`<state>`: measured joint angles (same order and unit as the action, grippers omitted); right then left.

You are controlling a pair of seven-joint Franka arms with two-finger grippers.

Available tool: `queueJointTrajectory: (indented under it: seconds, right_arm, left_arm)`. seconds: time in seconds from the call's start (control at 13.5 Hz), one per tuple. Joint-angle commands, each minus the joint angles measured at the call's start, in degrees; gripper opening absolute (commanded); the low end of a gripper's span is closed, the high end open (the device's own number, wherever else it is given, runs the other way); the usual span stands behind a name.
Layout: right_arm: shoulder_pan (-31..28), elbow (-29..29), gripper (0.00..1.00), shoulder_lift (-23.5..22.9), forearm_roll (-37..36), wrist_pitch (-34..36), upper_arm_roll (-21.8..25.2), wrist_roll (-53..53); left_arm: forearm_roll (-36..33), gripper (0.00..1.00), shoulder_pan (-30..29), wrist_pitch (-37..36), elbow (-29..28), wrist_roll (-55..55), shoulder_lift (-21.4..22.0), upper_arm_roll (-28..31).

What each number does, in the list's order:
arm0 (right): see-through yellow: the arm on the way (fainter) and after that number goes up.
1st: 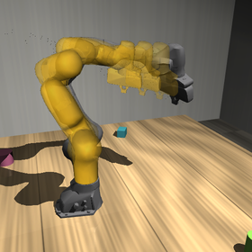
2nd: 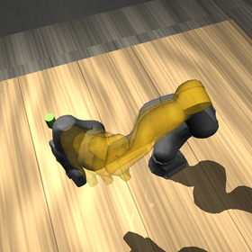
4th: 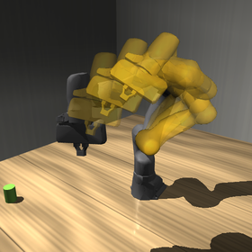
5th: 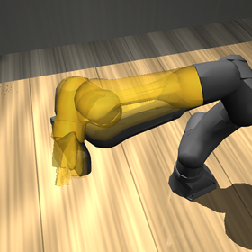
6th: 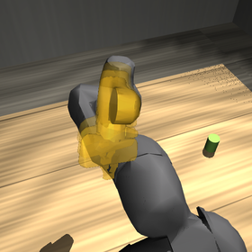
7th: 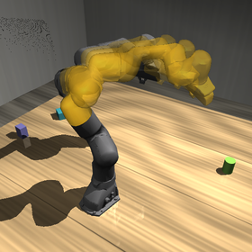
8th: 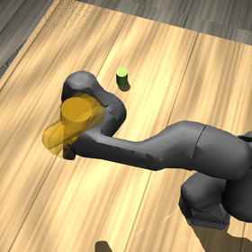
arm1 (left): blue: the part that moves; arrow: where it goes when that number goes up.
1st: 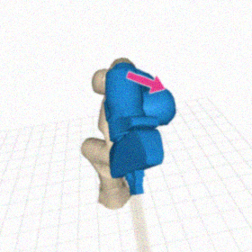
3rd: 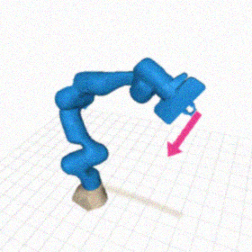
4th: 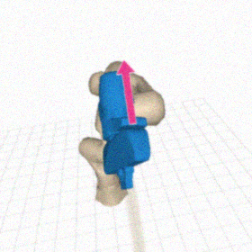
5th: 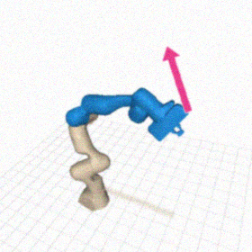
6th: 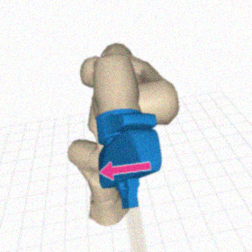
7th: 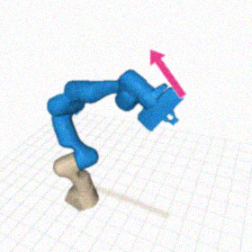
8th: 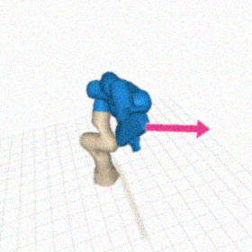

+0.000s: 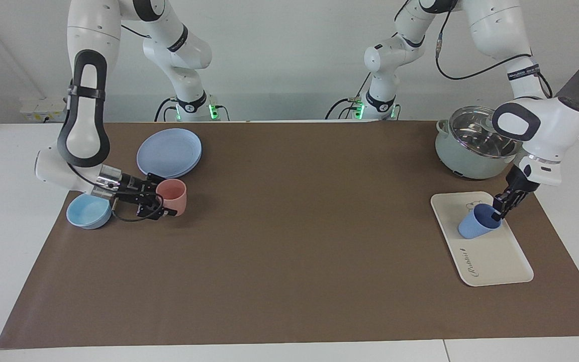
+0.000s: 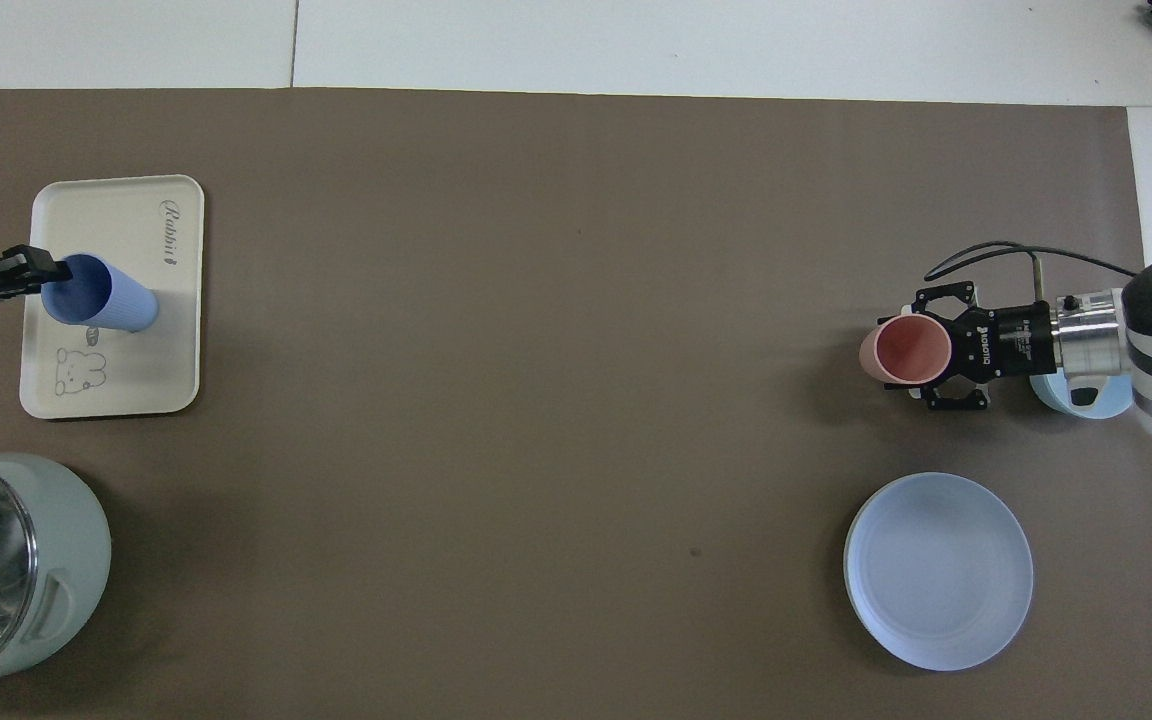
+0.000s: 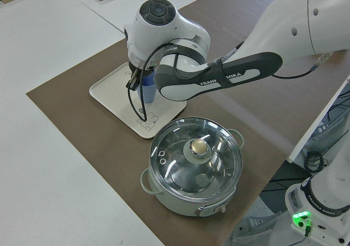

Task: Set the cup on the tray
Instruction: 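Lower the blue cup onto the cream tray and open the left gripper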

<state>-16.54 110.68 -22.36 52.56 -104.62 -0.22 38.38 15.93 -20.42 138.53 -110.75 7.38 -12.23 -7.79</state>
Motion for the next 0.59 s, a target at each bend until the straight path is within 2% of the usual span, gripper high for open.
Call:
queueJointTrajectory:
  seconds: [0.0, 0.15, 0.52]
  right_arm:
    - [-2.96, -3.45, 0.00, -3.30, 0.71, 1.97, -0.75, -1.38]
    - [-2.62, -3.72, 0.00, -3.92, 0.88, 1.01, -0.75, -1.55]
    - [-2.88, -0.83, 0.00, -3.31, 1.58, 0.39, -0.66, -2.08]
  left_arm:
    - [-5.77, 1.00, 1.79, -12.61, 6.21, 0.88, 3.17, 0.24]
    - [-14.31, 1.00, 5.11, -23.34, 12.63, 1.14, 4.05, -0.47]
    - [-16.01, 1.00, 13.20, -39.88, 11.53, 0.88, 13.18, -0.56]
